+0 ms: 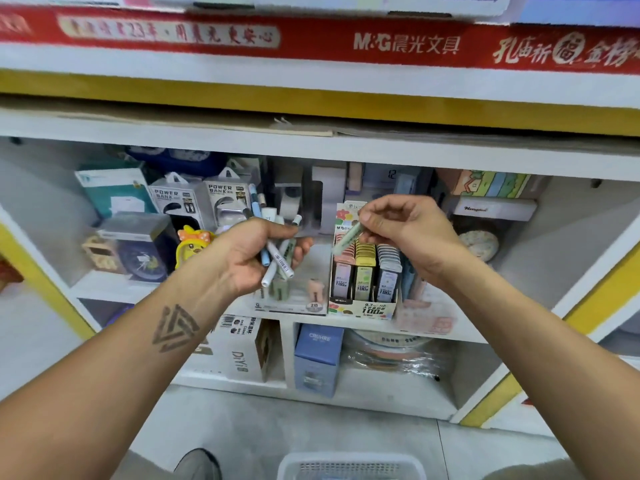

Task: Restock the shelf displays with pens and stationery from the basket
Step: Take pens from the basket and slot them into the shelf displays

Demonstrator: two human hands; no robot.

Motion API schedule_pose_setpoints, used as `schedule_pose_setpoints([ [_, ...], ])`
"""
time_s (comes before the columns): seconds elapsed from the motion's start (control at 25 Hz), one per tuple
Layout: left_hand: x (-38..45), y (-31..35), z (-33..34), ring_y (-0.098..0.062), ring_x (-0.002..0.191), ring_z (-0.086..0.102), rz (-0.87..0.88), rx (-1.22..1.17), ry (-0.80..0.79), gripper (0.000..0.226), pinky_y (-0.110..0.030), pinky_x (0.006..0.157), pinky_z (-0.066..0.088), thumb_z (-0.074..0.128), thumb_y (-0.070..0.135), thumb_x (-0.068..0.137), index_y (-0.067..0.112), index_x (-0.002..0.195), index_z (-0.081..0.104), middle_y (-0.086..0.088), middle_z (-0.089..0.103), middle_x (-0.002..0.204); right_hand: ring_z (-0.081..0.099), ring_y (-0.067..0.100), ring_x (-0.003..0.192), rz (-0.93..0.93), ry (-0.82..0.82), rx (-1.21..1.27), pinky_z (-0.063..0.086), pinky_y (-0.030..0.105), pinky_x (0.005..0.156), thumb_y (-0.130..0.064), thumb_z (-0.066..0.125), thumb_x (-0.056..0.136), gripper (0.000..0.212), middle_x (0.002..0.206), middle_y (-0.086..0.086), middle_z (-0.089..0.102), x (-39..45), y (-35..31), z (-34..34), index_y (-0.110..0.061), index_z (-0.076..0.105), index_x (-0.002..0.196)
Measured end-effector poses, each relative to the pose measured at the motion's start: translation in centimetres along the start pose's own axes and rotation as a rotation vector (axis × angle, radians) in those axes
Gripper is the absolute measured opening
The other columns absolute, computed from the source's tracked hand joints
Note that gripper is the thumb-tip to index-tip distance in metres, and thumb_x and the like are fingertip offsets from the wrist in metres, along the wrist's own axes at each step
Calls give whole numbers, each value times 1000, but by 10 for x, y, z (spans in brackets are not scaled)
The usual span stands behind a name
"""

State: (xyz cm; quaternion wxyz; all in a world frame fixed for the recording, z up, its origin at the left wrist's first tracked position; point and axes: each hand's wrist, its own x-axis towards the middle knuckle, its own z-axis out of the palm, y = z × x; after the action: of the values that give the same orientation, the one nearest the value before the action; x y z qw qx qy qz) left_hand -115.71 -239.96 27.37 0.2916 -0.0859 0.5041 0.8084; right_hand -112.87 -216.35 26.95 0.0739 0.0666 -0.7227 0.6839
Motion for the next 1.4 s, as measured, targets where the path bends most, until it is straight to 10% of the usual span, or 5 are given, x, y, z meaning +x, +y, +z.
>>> schedule_pose_setpoints([
  [0.4, -3, 20, -54, -22, 64, 63, 65, -26, 103, 9, -25, 50, 54, 48, -4, 94, -1, 99, 55, -22, 66, 84, 67, 11, 77, -364, -37, -910, 58, 34, 70, -7, 56, 98, 23, 84, 0, 69, 33, 40, 73, -22, 61, 115],
  [0.96, -8, 18, -68, -27, 69, 71, 34, -27, 103, 13, -30, 56, 59, 52, -3, 94, -1, 106, 56, -22, 69, 86, 65, 30, 79, -223, -207, -1053, 55, 42, 71, 0, 53, 92, 14, 82, 8, 65, 41, 69, 105, -12, 58, 89],
  [1.12, -9, 17, -66, -29, 78, 72, 41, -31, 87, 11, -36, 65, 62, 52, -2, 95, -4, 105, 56, -24, 71, 87, 65, 27, 103, -220, -282, -1222, 51, 31, 89, 2, 53, 93, 33, 111, 9, 72, 42, 70, 108, -14, 73, 115],
  [1.4, -7, 12, -49, -35, 82, 73, 66, -12, 6, 14, -42, 73, 62, 49, -4, 96, -11, 99, 60, -28, 71, 90, 70, 6, 82, 210, -257, -148, 50, 18, 60, -31, 67, 95, 18, 96, 1, 78, 36, 28, 109, -19, 79, 98],
])
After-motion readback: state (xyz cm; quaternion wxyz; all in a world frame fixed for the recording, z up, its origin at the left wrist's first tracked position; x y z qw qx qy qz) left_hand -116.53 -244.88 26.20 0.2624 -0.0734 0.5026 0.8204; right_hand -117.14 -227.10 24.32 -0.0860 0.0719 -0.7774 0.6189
